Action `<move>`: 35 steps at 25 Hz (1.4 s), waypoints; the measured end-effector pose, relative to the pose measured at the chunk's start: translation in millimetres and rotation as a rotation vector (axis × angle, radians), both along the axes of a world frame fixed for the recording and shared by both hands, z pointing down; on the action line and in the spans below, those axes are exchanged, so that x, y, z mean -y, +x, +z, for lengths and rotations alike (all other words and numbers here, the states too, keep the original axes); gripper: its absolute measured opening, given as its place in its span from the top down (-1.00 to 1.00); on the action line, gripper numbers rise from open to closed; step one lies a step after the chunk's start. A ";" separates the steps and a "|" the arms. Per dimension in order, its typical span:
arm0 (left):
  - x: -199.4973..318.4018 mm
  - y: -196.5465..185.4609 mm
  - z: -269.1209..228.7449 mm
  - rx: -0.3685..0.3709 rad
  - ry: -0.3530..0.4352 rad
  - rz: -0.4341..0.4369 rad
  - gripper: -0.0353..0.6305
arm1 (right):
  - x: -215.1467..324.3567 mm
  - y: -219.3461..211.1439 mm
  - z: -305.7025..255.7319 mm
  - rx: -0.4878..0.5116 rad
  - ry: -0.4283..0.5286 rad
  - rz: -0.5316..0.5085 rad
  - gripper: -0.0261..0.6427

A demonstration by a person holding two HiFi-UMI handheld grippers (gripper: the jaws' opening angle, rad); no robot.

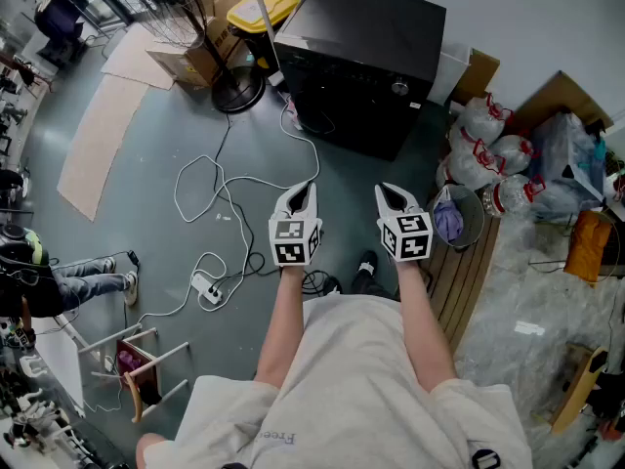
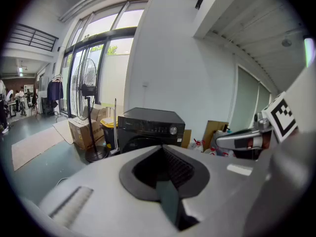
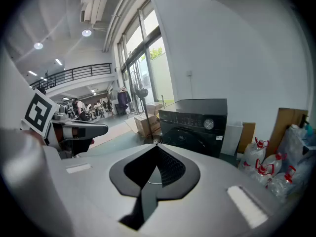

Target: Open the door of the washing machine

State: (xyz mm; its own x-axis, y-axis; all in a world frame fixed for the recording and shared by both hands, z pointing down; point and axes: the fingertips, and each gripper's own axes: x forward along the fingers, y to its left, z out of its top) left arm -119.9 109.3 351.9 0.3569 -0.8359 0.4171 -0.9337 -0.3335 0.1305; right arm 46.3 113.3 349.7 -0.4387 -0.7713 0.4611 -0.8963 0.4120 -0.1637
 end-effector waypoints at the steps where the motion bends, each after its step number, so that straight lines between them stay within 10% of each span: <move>1: 2.5 0.7 -0.4 0.002 0.000 -0.002 0.73 | 2.2 0.8 -0.3 0.001 0.001 -0.002 0.92; 35: 97.2 -9.8 13.4 0.049 0.013 -0.048 0.72 | 107.5 11.2 15.5 0.015 0.037 -0.067 0.92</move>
